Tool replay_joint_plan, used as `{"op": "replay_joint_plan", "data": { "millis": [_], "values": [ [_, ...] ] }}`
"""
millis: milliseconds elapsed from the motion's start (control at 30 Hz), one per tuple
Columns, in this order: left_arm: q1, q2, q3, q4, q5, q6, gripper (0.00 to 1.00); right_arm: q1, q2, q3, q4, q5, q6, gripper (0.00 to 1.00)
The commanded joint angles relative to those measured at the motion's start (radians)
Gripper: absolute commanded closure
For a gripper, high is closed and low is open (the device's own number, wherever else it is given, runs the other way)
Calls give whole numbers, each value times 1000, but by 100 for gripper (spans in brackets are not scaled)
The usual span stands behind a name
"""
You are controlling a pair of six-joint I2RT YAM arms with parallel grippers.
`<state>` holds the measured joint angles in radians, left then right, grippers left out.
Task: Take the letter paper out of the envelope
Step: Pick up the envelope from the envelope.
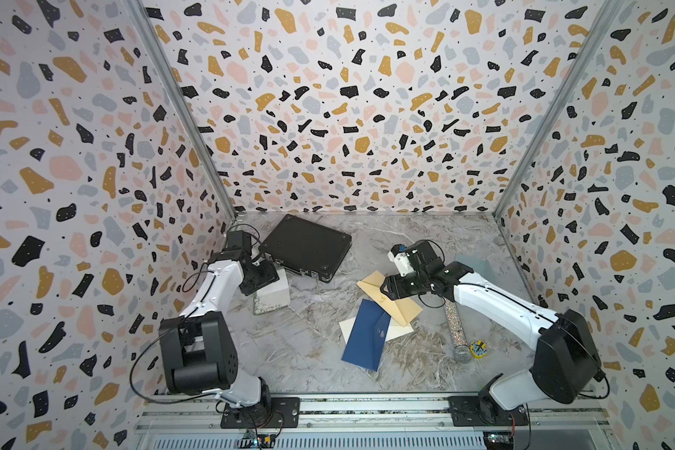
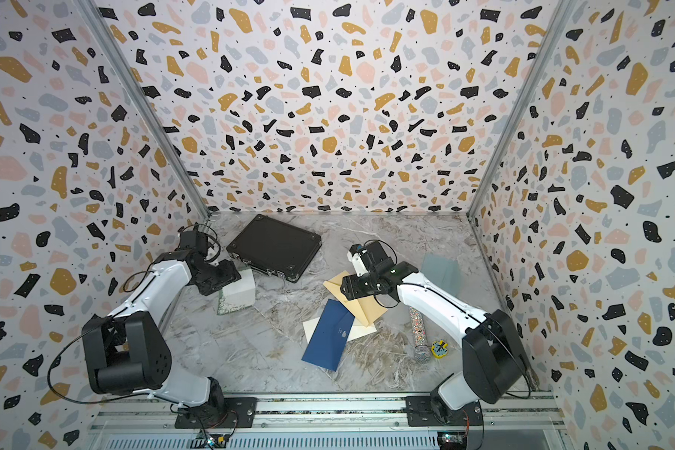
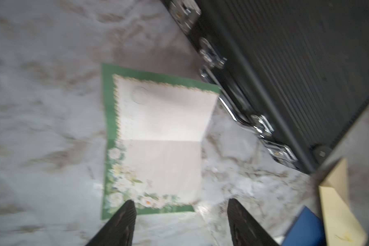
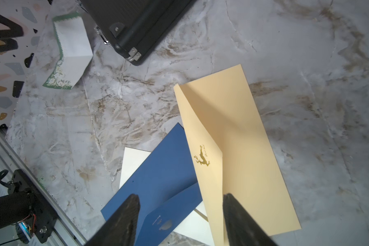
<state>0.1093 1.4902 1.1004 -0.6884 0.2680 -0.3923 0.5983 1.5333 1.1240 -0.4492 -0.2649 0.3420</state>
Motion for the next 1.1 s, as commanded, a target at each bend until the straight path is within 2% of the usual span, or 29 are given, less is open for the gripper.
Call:
{"op": "replay_joint_plan", "data": {
  "millis": [0,167,300,400,600,733,933,1000,1067],
  "values": [
    [-98,-46,-65,89,259,-227,27,-58,47,14,-38,-103,-40,35],
    [-286,-60,-100,234,375,-430,24,-77,125,36,-51,-186,-124,36],
    [-368,-34,-96,307,436,-527,22,-76,167,39,-57,-196,-178,36],
    [-380,-10,-91,327,474,-555,22,-77,203,50,-61,-187,-205,37],
    [-402,15,-75,320,509,-556,22,-66,256,80,-51,-245,-216,44],
    [-405,29,-71,320,519,-559,23,-42,302,109,-82,-202,-248,47],
    [-405,53,-59,298,539,-540,32,-13,338,129,-77,-131,-269,52],
    [-405,52,-61,299,539,-543,33,-3,337,131,-75,-109,-285,59],
    [-405,50,-62,302,537,-550,33,10,331,137,-86,-73,-313,75]
  ]
}}
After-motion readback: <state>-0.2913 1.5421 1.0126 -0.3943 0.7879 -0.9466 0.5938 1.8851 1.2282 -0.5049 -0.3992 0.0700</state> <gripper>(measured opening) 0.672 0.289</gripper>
